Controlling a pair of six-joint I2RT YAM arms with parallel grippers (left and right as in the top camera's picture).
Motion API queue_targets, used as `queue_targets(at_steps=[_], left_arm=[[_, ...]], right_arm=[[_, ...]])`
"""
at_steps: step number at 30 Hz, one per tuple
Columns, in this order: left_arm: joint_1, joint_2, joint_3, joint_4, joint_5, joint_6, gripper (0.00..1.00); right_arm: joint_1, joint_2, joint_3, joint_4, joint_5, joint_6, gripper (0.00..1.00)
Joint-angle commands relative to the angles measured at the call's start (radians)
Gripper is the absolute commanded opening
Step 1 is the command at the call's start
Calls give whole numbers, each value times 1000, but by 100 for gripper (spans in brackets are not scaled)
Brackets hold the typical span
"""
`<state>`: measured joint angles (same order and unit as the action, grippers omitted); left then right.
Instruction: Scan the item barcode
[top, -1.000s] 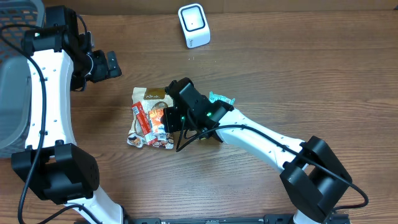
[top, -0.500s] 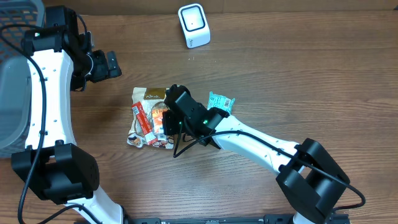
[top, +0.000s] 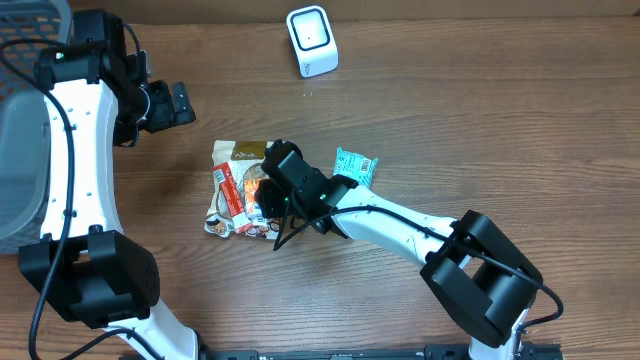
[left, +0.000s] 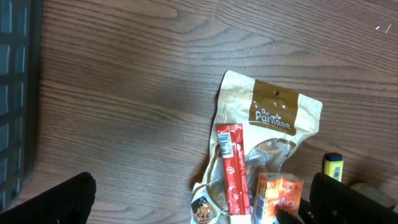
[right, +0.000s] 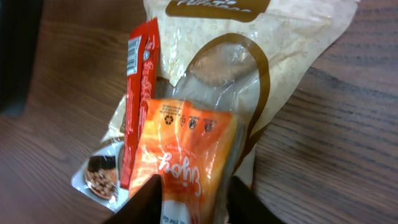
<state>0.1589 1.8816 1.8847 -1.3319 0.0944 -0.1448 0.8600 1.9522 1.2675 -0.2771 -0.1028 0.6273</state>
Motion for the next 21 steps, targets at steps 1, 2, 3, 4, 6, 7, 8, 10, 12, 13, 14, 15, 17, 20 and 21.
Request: queue_targets(at_steps=[1,2,3,4,6,7,8,10,12,13,14,15,17,20,21], left_arm=[[-2,-5,-3,1,7,26,100],[-2,-5,-3,2,7,26,100],[-2,-5,-3,1,7,26,100],[-2,-5,-3,1,7,26,100],[-2,-5,-3,2,7,26,100],[-2,-5,-3,1,7,26,100],[-2,-5,-3,1,7,26,99],[-2,-5,-3,2,7,26,100],[-2,-5,-3,1,7,26,100],[-2,-5,-3,1,7,26,100],[-2,-5,-3,1,7,26,100],[-2,-5,-3,1,7,26,100],[-2,-5,-3,2,7,26,100],[-2,-5,-3,1,7,26,100],[-2,-5,-3,1,7,26,100]], right_arm=[[3,-23,10,-7,-3,-9,44],[2,-29,18,-14,-3,-19,46],[2,-42,36,-30,-2,-41,49],[2,-53,53,-45,-2,-60,52],[2,-78,100,-92,17,-82,54],[2,-85,120,-117,31,-83,54],[2,-94,148,-158,54,-83,54],[0,-104,204,-242,94,-87,55],[-8,-108,258,-327,104,-110,54],[-14,-108,277,-362,106,-112,55],[-25,-108,300,-411,111,-112,55],[-37,-108,316,-452,110,-111,55],[-75,-108,338,-542,109,-92,55],[-138,-108,340,-637,106,-74,55],[-159,-108,339,-666,103,-74,55]])
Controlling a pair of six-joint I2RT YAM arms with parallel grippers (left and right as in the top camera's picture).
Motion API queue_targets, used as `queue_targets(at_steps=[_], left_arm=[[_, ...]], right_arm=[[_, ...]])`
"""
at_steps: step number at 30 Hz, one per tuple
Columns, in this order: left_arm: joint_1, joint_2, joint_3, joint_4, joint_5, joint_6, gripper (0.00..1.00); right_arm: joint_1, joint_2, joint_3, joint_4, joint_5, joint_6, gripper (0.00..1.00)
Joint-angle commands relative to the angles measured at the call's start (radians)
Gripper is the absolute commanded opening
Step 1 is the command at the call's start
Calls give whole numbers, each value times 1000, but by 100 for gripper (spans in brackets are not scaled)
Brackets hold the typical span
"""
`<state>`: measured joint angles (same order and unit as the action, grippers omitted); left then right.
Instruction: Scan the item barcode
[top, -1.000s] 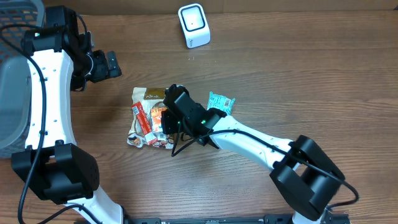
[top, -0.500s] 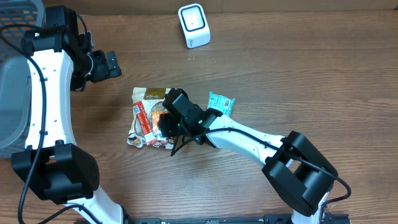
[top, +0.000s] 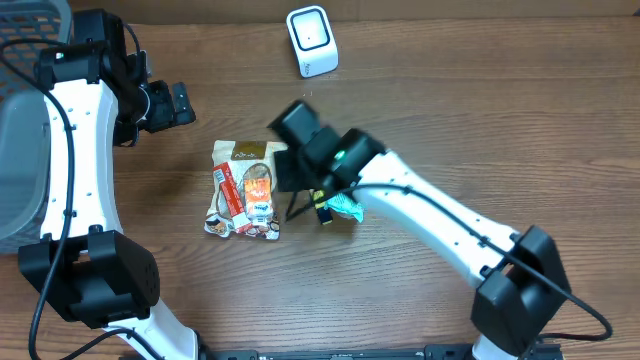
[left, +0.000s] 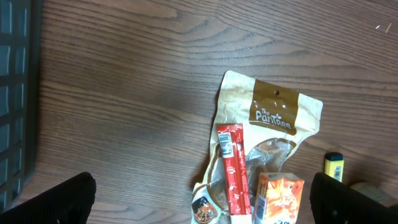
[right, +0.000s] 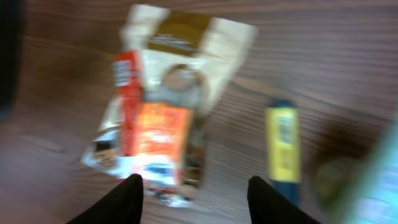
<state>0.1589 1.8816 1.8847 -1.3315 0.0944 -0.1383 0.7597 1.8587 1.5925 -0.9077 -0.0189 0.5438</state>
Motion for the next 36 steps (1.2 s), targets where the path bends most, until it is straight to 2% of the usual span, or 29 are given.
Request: queue_targets(at_steps=[1,10,16,21,29,36], left_arm=[[-2,-5,-3,1,7,19,100],[-2,-5,-3,1,7,19,100],[-2,-5,-3,1,7,19,100],[-2,-5,-3,1,7,19,100],[-2,-5,-3,1,7,19,100],[-2,-5,-3,1,7,19,100]], right_arm=[[-79,-15,14,-64,14,10,55],[-214,-15,14,-217,-65,9,58],[-220,-15,5,-288,-87,13,64],[-210,-14,-50,-281,-88,59,70],[-195,-15,-76,-249,-116,58,58],[-194,-15,-72,-212,-185,54,57]])
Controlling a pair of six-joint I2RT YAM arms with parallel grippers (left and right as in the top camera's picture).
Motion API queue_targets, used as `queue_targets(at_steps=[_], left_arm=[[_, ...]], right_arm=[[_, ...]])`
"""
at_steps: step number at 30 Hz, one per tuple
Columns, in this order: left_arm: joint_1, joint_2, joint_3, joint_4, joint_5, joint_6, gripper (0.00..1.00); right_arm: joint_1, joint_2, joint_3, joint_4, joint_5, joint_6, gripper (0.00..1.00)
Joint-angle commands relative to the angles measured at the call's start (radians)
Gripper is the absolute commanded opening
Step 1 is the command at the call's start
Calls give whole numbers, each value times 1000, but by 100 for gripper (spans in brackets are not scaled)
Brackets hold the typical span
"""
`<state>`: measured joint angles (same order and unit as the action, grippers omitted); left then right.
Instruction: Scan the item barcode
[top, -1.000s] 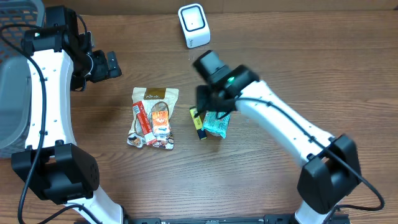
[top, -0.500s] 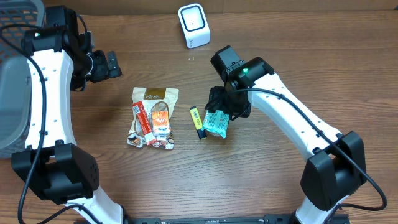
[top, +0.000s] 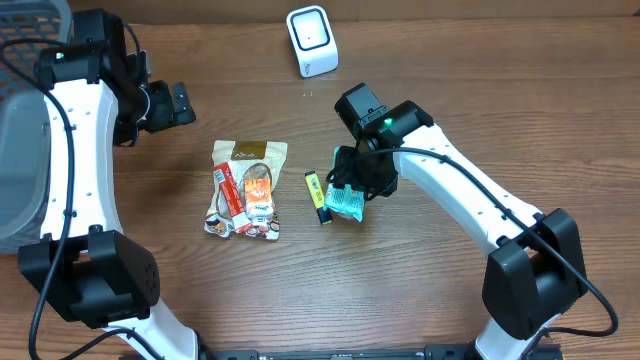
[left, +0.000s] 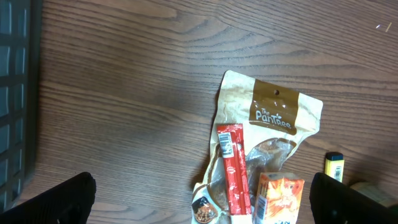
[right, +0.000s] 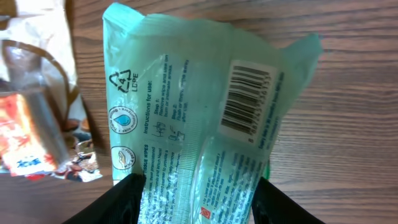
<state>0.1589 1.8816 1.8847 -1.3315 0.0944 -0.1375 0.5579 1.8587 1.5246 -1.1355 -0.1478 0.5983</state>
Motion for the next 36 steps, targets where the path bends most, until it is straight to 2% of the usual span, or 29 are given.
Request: queue_targets(at_steps=[1,9,14,18,23,36], left_arm=[[-2,-5,-3,1,7,18,100],[-2,-5,-3,1,7,19,100],[-2,-5,-3,1,7,19,100],[-2,-5,-3,1,7,19,100],[-2,-5,-3,1,7,19,100],[-2,-5,-3,1,7,19,100]], right_arm=[[8,-15,-4,25,-74,0,57],[9,-15,16,61,-124,-5,57],[9,-15,16,61,-127,-83,57],[9,-15,16,62,-125,-84,58],[7,-15,15,62,-114,-135,61],[31,-14,-44,129,-4,-136,61]])
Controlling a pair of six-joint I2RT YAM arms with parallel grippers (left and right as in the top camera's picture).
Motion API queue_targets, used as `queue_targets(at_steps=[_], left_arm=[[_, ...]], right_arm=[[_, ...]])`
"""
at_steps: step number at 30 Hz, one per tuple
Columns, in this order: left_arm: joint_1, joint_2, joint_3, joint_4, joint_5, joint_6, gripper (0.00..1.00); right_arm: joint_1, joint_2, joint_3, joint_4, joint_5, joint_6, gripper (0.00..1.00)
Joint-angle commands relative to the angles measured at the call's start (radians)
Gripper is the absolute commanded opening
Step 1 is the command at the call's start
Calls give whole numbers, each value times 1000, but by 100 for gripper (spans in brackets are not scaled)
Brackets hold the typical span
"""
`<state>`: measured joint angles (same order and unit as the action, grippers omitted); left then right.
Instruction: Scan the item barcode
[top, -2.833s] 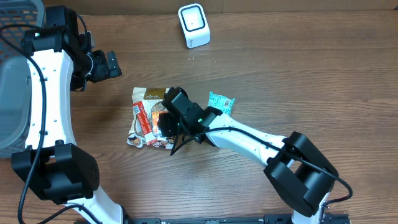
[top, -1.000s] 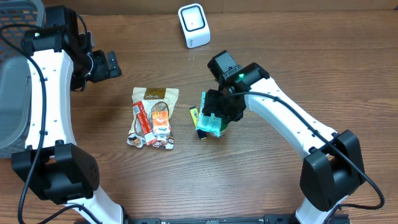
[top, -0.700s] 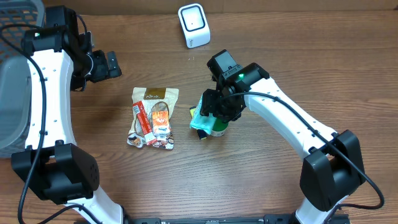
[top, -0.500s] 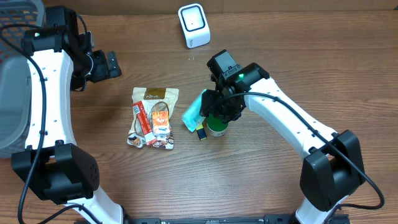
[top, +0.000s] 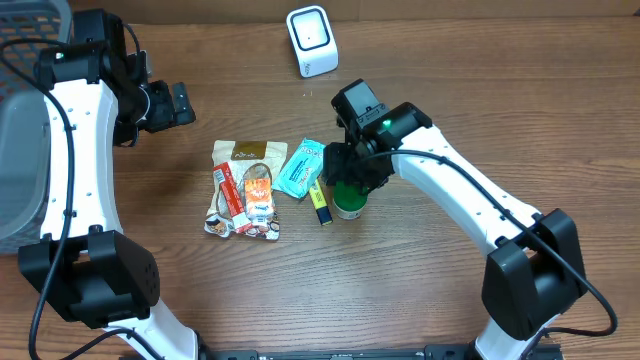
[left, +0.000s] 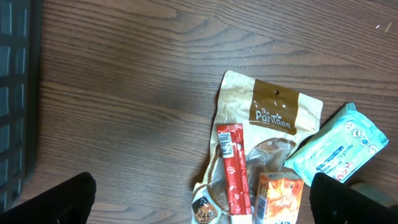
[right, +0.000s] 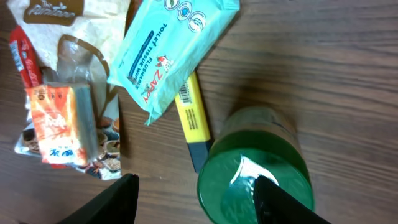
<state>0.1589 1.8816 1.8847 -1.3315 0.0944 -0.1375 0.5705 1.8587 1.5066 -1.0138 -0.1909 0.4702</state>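
Observation:
The white barcode scanner (top: 312, 40) stands at the table's far edge. A teal tissue pack (top: 300, 168) (right: 171, 50) lies flat, its left end on the beige pouch (top: 248, 160) (left: 273, 118). On the pouch rest a red bar (left: 231, 168) and an orange box (right: 59, 121). My right gripper (top: 347, 178) (right: 198, 202) is open just above a green-lidded can (top: 348, 202) (right: 255, 177); nothing is between its fingers. A yellow highlighter (right: 193, 106) lies left of the can. My left gripper (top: 178, 103) (left: 198, 199) is open, high over the pouch.
A grey basket (top: 22, 120) stands at the table's left edge, with its dark grid (left: 13, 99) in the left wrist view. The items lie tightly together mid-table. Bare wood (top: 480, 110) spreads to the right and along the front.
The teal pack was under my right gripper, over the can's spot. Now it lies flat further left against the pouch, the green can shows, and the gripper is open above it.
My right gripper was low over the pouch with its fingers round the orange box. Then it was off the pile, open, toward the highlighter. Then the teal pack filled its view, barcode up. Now the pack lies by the pouch. The left arm has not moved.

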Motion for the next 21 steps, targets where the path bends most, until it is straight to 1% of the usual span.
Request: queue_targets(at_steps=[1,3,6,10,12,15,21], left_arm=[[-2,-5,-3,1,7,19,100],[-2,-5,-3,1,7,19,100],[-2,-5,-3,1,7,18,100],[-2,-5,-3,1,7,19,100],[-2,-5,-3,1,7,19,100],[-2,-5,-3,1,7,18,100],[-2,-5,-3,1,7,18,100]], right_arm=[[19,-14,-30,9,61,-8,61],[19,-14,-31,2,104,-8,63],[19,-14,-30,-7,115,-8,67],[22,-14,-31,-29,118,-8,76],[27,-14,-31,-37,137,-8,83],[44,-14,-31,-42,166,-8,100],[90,-14,-42,-42,275,-8,100]])
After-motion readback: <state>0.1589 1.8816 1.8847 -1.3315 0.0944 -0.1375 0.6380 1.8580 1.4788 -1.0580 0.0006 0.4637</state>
